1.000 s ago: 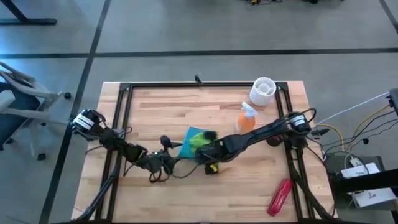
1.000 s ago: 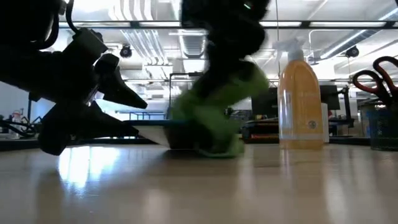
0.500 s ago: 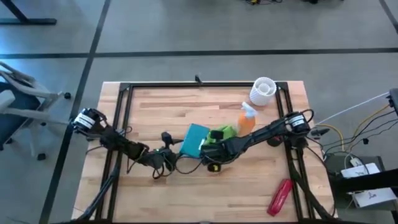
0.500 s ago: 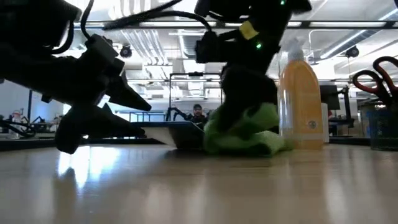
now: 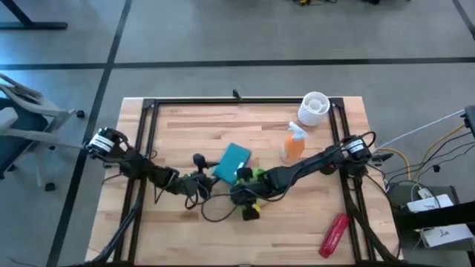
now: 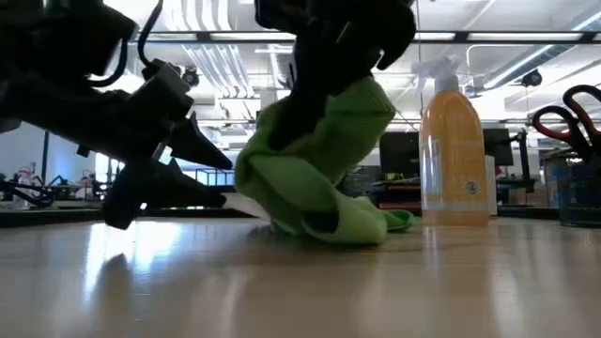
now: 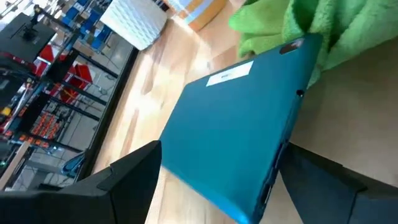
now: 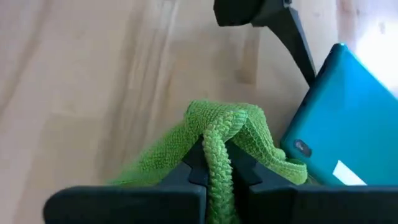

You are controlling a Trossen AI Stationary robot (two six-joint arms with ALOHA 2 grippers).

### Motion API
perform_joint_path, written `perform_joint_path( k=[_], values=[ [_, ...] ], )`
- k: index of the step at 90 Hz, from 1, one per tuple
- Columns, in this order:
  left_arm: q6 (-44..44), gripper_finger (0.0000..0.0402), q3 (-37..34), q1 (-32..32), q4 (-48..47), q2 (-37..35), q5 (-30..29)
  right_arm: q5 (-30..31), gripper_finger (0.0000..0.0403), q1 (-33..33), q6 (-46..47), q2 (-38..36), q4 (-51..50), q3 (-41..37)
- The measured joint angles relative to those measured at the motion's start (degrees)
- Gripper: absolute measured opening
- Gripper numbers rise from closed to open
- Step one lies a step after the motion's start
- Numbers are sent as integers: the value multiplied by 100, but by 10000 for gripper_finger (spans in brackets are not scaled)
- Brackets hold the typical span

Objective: Apply microfiber cloth
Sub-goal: Wipe the back and front of the tablet with the green microfiber cloth

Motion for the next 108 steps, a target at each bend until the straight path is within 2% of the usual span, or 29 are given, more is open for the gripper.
perform_joint_path(
  k=[18,37,56,69,78,94,108],
  values=[
    [0,297,3,344,42,0,95,-35,0,17,-180,-14,-225,240],
    [-440,297,13,802,98,0,1053,-149,0,28,-344,-38,-508,515],
    [-798,297,15,1280,96,0,1488,-99,0,26,-374,-44,-962,717],
    [-1436,297,22,1608,118,0,2331,-60,0,-66,-387,-67,-1361,737],
    [-1956,297,24,1764,10,0,2830,-252,0,-231,-354,-67,-1650,706],
    [-2083,297,24,1766,-198,-47,2884,-973,0,-482,-504,-58,-1716,652],
    [-2134,295,2,1664,-800,-835,2884,-1199,0,-682,-898,-56,-1528,649]
  ],
)
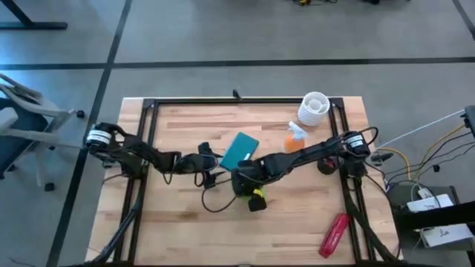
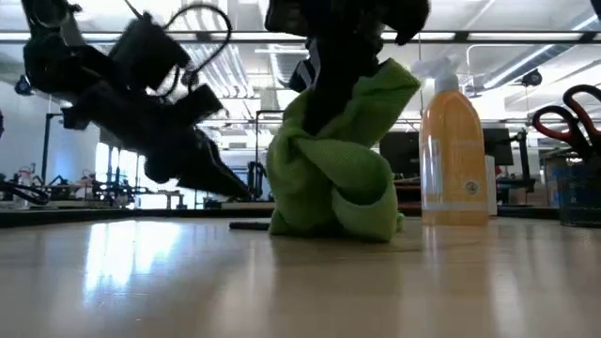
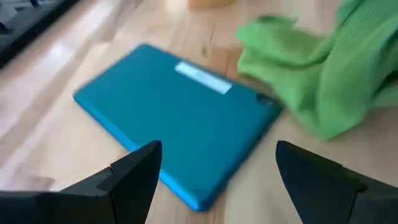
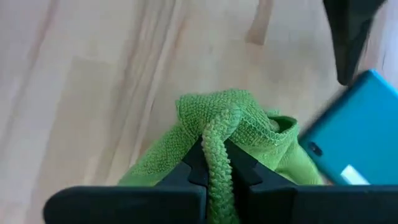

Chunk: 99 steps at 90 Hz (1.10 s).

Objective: Apply microfiber cloth
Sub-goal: Wipe the back and front of the tablet with the green microfiber cloth

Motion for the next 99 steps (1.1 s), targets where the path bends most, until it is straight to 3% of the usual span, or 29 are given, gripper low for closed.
perform_joint_path(
  k=[15,29,39,49,64,81,99],
  values=[
    [-304,294,-249,-90,-660,-1394,0,-34,0,-167,-224,0,1134,-27],
    [-397,294,-771,-142,-620,-2572,5,-750,0,-206,-363,0,2980,-286],
    [-408,294,-1091,-140,-612,-3258,-2,-465,0,-173,51,170,4004,-440],
    [-577,294,-1284,-137,-598,-3605,-51,-369,0,-38,161,464,4236,-459],
    [-846,294,-1326,-125,-598,-3465,-109,-398,24,102,73,550,4220,-428],
    [-848,293,-1326,117,-93,-2831,-1135,-540,121,69,187,542,4217,-417],
    [-867,292,-1288,599,935,-2057,-422,-553,244,88,293,637,4615,-417]
  ],
)
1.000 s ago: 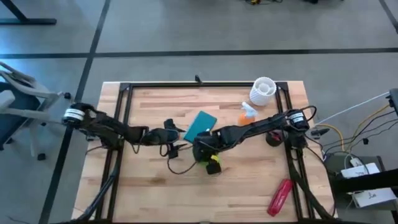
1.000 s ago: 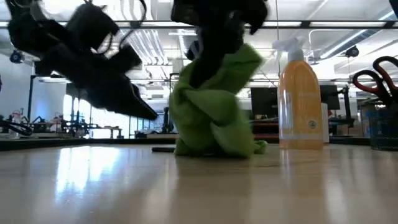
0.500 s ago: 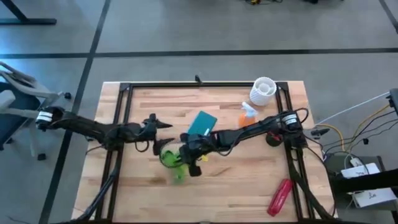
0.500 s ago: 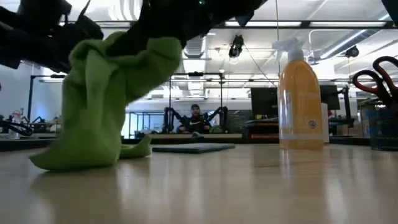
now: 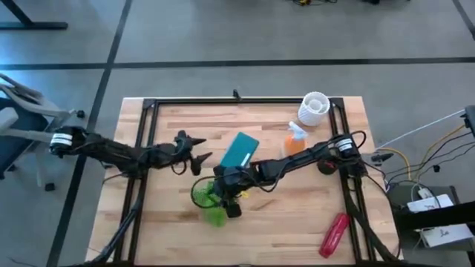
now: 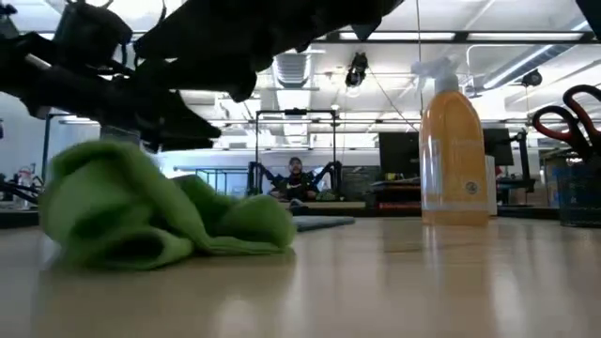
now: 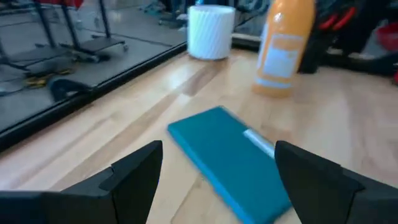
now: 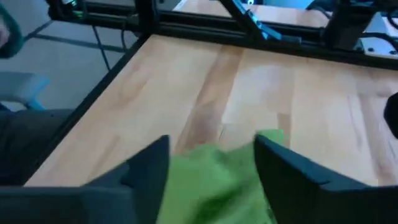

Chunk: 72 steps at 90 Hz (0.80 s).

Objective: Apply microfiber cloth
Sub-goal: Wipe the back and front of the tablet with the green microfiber cloth

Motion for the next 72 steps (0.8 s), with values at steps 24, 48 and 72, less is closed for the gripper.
perform_joint_path(
  k=[24,48,72],
  values=[
    [0,278,529,254,-2,1086,118,1741,308,-31,-420,-756,-2555,7],
    [24,247,1057,655,-136,2136,-61,4067,285,-169,-821,-715,-4551,-371],
    [21,214,1468,1008,-363,3209,244,4207,254,-256,-2132,-514,-2762,-1278]
  ],
)
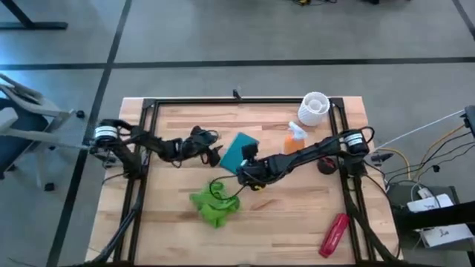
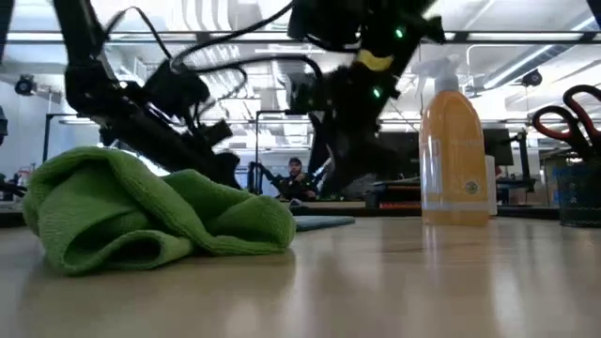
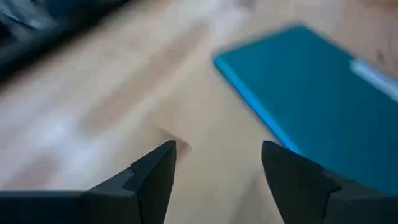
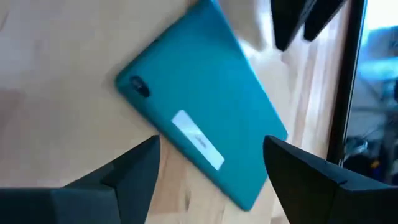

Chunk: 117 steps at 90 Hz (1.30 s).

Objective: Apply microfiber cloth
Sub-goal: Wipe the back and front of the tablet with the green microfiber cloth

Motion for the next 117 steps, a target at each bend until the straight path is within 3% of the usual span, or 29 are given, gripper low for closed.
perform_joint_path(
  k=[16,35,60,78,99,108,117],
  values=[
    [-53,202,125,-10,110,513,6,192,239,-118,-507,449,204,-55],
    [-86,193,130,-18,93,635,5,650,224,-179,-1105,762,814,-25],
    [-64,181,117,-21,61,695,112,397,205,-132,-1637,773,935,377],
    [-60,171,109,-34,67,702,162,1129,205,-46,-2008,741,1075,751],
    [-59,163,101,-76,135,710,156,605,190,-198,-1574,745,997,834],
    [9,163,94,-131,217,713,154,143,164,-354,-1165,745,980,834],
    [147,166,92,-173,257,713,215,56,122,-425,-897,745,924,836]
  ],
)
